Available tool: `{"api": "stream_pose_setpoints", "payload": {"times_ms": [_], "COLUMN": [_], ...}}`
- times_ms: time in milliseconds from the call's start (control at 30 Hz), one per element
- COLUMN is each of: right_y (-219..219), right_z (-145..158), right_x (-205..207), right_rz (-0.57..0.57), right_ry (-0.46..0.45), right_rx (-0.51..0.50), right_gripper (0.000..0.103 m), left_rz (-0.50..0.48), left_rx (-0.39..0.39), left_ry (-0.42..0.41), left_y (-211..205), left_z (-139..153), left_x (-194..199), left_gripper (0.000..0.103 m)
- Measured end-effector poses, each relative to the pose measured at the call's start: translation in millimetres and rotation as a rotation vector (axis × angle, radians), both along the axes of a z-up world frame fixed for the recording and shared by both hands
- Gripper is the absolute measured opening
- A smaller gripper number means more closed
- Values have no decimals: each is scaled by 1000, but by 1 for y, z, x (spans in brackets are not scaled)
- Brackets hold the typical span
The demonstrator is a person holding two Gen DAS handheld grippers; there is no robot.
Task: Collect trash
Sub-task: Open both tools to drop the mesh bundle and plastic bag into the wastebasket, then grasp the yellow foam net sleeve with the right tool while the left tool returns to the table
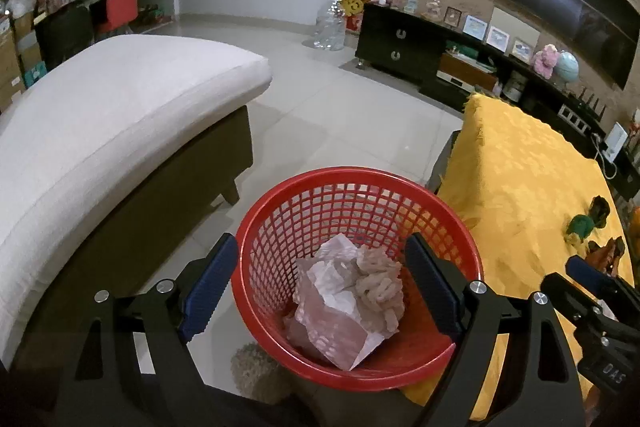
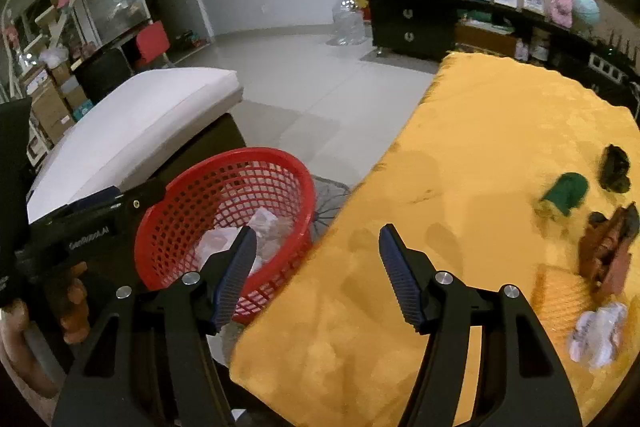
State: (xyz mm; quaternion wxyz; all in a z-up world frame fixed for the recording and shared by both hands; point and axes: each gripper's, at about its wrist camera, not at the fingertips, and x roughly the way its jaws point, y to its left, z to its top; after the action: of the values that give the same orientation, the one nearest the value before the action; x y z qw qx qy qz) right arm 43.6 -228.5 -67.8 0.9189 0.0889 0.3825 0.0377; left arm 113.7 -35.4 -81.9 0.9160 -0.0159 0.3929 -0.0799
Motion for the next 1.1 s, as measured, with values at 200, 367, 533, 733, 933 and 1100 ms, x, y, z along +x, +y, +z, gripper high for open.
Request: {"api": "stream_pose_setpoints", "payload": {"times_ms": [200, 367, 533, 733, 933, 1100], "right_y": [-16, -37, -69, -123, -174, -209], "right_z": [4, 6, 8, 9, 0, -18], "right_x": [-20, -43, -77, -121, -156, -168], "right_rz": [-47, -95, -170, -309, -476, -556], "right_ry": [-19, -25, -37, -42, -33, 4], "right_rx": [-26, -41, -82, -109, -132, -55], "right_gripper": [62, 63, 67, 68, 69, 70], "left_rz": [-29, -67, -89, -131, -185, -221], "left_rx": [-6, 18, 16, 33, 58, 84], "left_ry": [0, -12, -7, -17, -30, -32], "left_y": [-7, -20, -29, -46, -69, -85], "left_z": [-1, -2, -3, -3, -3, -5], "left_x": [-5, -13, -16, -24, -34, -39], "left_gripper": [82, 82, 82, 82, 82, 82]}}
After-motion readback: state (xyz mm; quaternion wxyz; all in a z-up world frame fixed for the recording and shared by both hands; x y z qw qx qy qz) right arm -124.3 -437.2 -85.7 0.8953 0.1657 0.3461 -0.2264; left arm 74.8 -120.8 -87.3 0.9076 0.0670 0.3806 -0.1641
